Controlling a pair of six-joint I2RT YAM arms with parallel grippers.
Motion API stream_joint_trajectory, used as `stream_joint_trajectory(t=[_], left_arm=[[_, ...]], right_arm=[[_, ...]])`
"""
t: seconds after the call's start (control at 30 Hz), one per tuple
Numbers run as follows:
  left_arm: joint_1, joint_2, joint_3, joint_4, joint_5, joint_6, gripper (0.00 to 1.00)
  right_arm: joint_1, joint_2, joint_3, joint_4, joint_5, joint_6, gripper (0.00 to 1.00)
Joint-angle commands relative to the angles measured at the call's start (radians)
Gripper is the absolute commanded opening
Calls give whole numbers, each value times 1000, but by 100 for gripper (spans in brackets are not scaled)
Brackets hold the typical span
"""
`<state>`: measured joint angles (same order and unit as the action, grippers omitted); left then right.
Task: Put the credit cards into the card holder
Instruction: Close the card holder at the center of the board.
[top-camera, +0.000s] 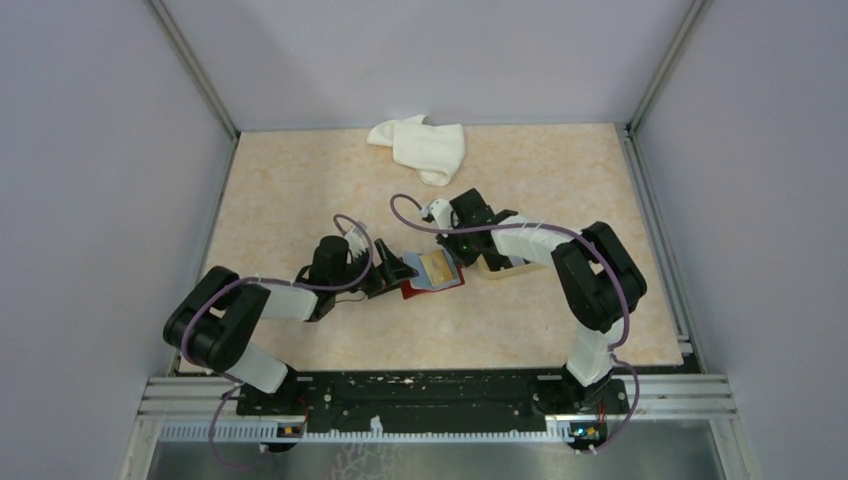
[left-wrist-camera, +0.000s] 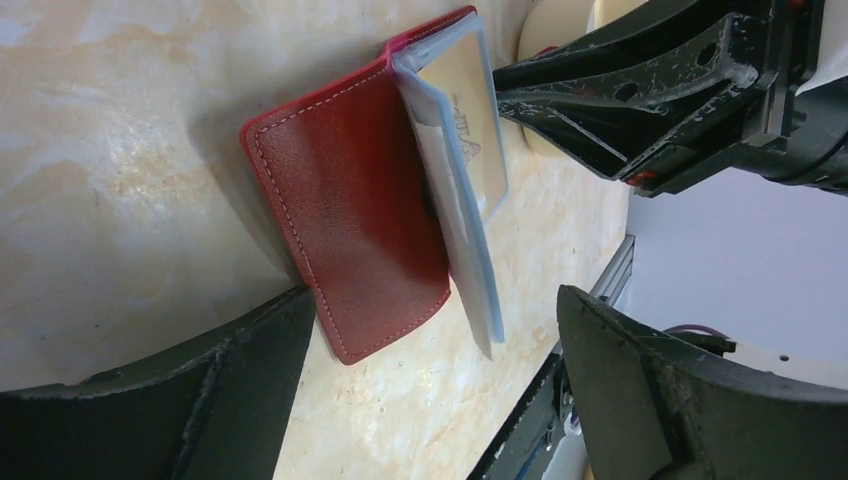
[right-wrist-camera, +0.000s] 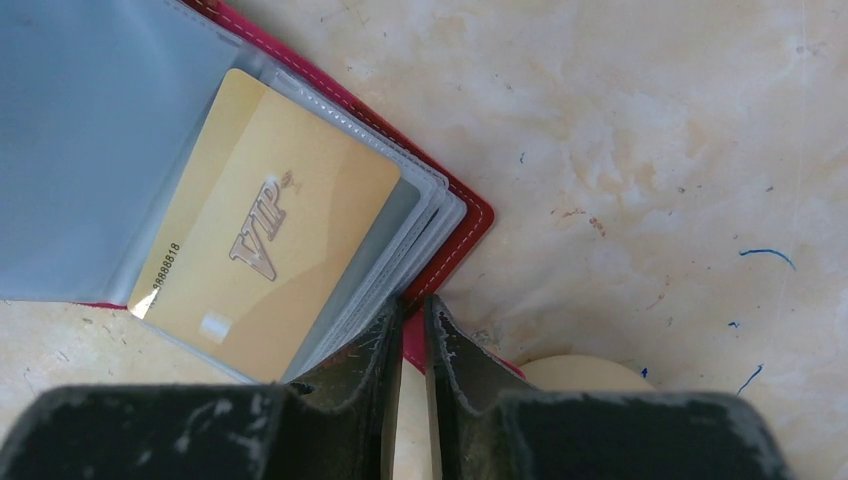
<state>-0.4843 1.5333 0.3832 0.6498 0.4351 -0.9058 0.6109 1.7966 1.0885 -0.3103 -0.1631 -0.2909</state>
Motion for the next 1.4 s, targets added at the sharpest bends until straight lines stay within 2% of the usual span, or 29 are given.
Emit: stream_joint_trajectory(t=[0.0, 0.17, 0.3, 0.43, 0.67, 0.8, 0.87, 1.13, 1.37], left_arm=[[-12, 56, -26, -19, -55, -7, 98], [-12, 102, -60, 280, 57, -84, 96], [-12, 126, -72, 491, 130, -149, 89], [-12, 149, -84, 623, 183, -190, 82], [-12, 245, -68, 805, 235, -245, 80], [-12, 337, -19, 881, 257, -283, 69], [-12, 375, 3, 908, 267, -302, 65], [-12, 403, 59, 885, 282, -304, 59], [-20, 398, 129, 723, 274, -252, 51]], right_arm=[[3, 47, 14, -47, -17, 6, 14], [3, 53, 17, -53, -34, 13, 14], [2, 55, 21, -57, -47, 18, 14], [2, 58, 26, -62, -53, 21, 14], [3, 58, 29, -66, -64, 28, 14], [3, 50, 31, -67, -78, 38, 14], [-1, 42, 31, -67, -96, 46, 14], [-21, 7, 36, -69, -164, 64, 14], [-69, -55, 43, -75, -251, 76, 15]])
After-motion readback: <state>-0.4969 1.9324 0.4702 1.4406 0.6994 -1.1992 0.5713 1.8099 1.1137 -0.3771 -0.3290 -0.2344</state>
